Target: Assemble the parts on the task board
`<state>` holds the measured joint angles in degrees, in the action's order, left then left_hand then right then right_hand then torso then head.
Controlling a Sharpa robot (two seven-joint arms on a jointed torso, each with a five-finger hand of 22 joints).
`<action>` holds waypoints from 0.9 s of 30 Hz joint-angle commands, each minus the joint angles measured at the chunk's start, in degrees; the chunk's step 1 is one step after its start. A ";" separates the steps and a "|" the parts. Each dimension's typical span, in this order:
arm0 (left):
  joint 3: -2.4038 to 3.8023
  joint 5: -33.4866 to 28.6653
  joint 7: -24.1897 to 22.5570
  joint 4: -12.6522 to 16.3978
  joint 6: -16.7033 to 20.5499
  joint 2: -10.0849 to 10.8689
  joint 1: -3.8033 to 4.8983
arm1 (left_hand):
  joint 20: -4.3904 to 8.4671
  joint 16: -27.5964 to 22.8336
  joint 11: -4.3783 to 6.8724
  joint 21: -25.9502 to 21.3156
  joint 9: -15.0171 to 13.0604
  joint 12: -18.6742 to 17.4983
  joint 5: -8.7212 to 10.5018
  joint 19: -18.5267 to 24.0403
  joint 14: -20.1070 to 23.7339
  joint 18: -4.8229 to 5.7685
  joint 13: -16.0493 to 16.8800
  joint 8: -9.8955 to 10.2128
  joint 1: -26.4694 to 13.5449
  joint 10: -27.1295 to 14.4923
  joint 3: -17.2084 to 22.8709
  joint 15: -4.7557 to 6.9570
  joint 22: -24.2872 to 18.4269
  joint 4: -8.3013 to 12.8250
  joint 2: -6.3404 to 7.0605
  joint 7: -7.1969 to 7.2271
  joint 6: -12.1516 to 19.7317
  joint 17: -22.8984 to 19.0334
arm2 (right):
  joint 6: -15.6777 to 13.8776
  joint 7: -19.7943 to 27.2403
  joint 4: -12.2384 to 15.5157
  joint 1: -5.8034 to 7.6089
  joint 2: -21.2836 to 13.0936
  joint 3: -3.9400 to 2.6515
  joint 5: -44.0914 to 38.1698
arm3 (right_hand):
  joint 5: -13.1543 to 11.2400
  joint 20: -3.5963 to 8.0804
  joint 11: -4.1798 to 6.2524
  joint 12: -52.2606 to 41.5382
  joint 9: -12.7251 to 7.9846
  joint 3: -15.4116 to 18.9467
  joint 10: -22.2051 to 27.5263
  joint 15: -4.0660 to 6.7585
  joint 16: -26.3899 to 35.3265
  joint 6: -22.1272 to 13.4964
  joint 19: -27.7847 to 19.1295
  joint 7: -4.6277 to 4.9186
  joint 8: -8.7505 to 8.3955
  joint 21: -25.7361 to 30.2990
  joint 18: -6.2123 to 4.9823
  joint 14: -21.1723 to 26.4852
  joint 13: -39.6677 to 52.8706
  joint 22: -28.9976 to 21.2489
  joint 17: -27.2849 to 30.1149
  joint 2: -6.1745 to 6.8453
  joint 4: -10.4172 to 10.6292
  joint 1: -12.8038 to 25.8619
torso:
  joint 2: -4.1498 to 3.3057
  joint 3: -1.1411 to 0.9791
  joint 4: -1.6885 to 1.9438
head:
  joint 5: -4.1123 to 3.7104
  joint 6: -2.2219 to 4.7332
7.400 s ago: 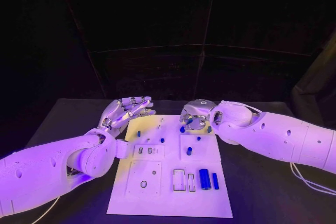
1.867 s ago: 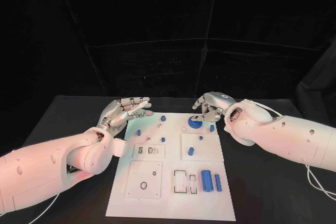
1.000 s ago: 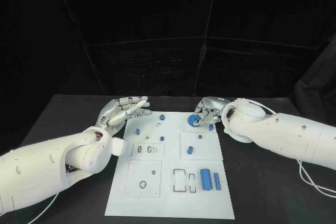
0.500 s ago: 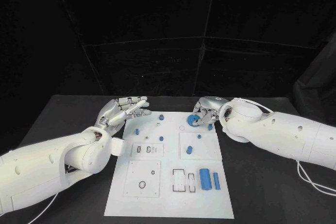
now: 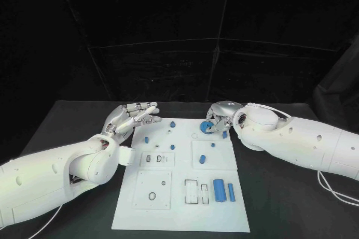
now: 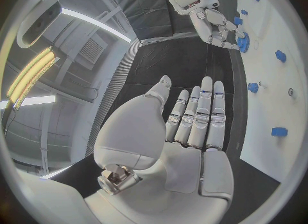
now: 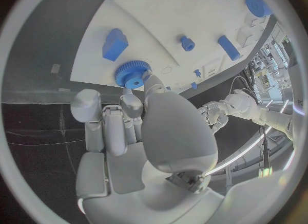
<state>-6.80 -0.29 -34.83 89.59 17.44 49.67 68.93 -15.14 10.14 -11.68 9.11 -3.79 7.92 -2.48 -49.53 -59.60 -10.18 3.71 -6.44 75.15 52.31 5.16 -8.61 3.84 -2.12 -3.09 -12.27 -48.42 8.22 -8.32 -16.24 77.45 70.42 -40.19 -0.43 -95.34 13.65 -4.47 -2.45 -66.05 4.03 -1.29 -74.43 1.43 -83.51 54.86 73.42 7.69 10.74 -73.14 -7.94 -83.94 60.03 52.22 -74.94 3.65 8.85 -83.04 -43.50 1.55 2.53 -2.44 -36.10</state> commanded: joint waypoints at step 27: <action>0.05 -0.09 -0.19 0.11 -0.64 0.24 0.08 | -0.04 -0.38 0.14 -0.36 0.03 -0.20 -0.22 -0.56 -0.45 -0.33 -0.05 0.31 -0.39 -0.26 -0.02 -0.07 -0.07 0.44 -0.26 -2.18 0.25 0.07 | -11.37 -1.19 4.80 -0.19 6.68 0.12 -2.51 | -1.30 1.04 1.07 -0.66 0.44 -9.51 -1.91 1.31 -0.54 4.67 1.51 -1.28 0.18 -1.70 1.53 -3.76 2.11 2.46 -3.39 -0.58 0.08 2.06 | -0.04 0.08 0.09 | 0.95 -0.05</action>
<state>-6.80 -0.32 -34.74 89.60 17.40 49.89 68.93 -15.35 10.14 -11.68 9.11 -3.79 7.93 -2.48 -49.73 -59.60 -10.18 3.71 -6.44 75.15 52.31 5.16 -8.61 3.83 -2.12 -3.09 -12.27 -48.42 8.21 -18.03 -17.26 82.50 70.09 -33.97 -0.25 -97.06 12.11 -3.45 -1.44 -66.77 3.96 -10.56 -75.86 2.47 -83.74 56.27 74.44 7.83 11.29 -74.48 -7.10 -83.94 62.08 54.63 -74.93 3.16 8.92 -81.41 -43.51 1.65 2.73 -1.61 -36.12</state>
